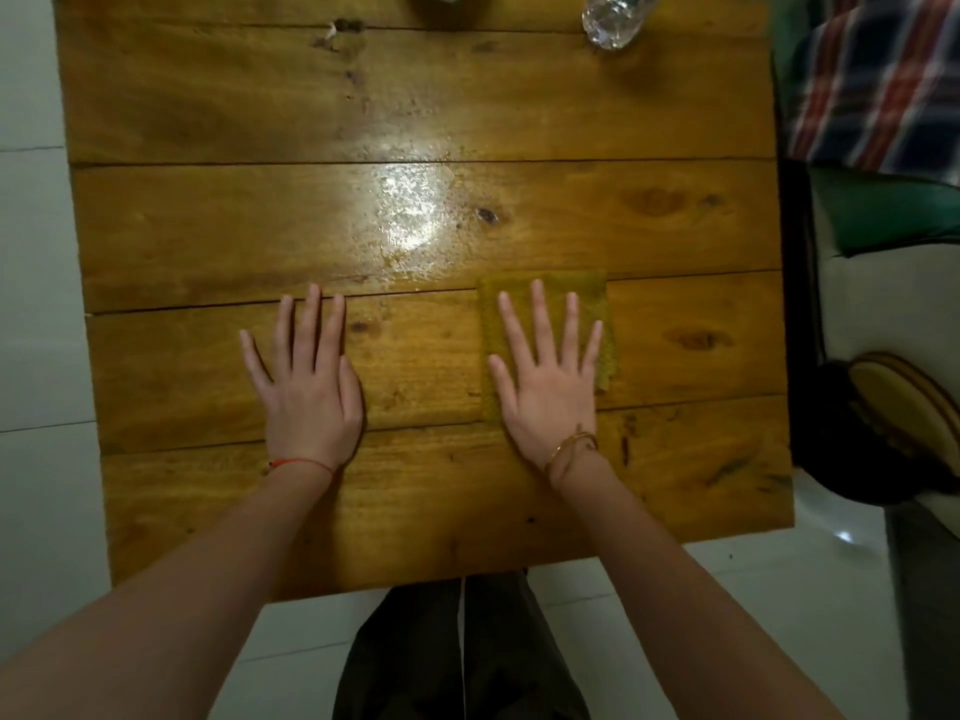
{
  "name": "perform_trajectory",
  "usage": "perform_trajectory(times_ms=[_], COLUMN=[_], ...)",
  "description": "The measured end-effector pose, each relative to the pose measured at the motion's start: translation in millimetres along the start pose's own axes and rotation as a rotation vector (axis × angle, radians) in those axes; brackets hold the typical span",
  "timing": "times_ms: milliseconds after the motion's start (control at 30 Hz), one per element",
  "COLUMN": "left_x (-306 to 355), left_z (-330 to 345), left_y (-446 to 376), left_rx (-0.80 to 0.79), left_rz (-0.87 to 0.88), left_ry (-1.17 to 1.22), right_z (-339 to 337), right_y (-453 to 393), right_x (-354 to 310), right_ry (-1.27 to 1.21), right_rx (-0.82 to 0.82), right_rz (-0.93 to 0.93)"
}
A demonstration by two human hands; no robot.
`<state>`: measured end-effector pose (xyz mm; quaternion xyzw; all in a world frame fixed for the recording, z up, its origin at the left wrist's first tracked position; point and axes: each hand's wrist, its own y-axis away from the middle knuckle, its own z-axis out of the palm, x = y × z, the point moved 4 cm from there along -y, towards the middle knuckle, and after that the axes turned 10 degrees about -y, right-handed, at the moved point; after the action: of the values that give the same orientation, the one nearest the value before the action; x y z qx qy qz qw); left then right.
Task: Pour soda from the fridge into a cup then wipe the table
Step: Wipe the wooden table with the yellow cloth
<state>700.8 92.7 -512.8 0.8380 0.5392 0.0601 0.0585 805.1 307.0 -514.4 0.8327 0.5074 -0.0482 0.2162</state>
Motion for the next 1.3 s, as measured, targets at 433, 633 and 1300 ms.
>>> perform_trajectory(times_ms=[433,633,1300], left_x=[1,10,9], left_z=[-3,0,-8], left_y=[8,36,-18], left_rx=[0.014,0.009,0.037], left_rz=[0.048,0.015,0.001], left_ry=[0.104,0.076,-0.013], right_z=[39,37,19], right_y=[57,102,41], right_x=[-71,-24,-16], right_ry=[-0.065,-0.025,0.017], right_rx=[-0.031,-0.062,-0.037], right_rz=[-0.091,-0.115,-0.168])
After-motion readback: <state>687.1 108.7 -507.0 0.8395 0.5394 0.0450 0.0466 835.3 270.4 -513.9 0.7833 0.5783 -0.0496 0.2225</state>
